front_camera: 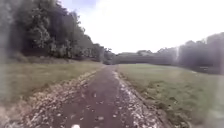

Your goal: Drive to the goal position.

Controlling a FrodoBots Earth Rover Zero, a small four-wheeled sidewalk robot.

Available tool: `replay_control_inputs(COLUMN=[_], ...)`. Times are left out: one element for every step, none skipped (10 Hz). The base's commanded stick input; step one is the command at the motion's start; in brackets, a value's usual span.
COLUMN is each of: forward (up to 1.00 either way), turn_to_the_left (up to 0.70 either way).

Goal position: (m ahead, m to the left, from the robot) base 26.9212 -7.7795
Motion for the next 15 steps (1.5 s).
replay_control_inputs(forward=[0.85,0.85,0.85,0.85,0.85,0.85,0.85,0.85,0.85,0.85,0.85,0.85,0.85,0.85,0.85], turn_to_the_left=[0.0,0.0,0.0,0.0,0.0,0.0,0.0,0.0,0.0,0.0,0.0,0.0,0.0,0.0,0.0])
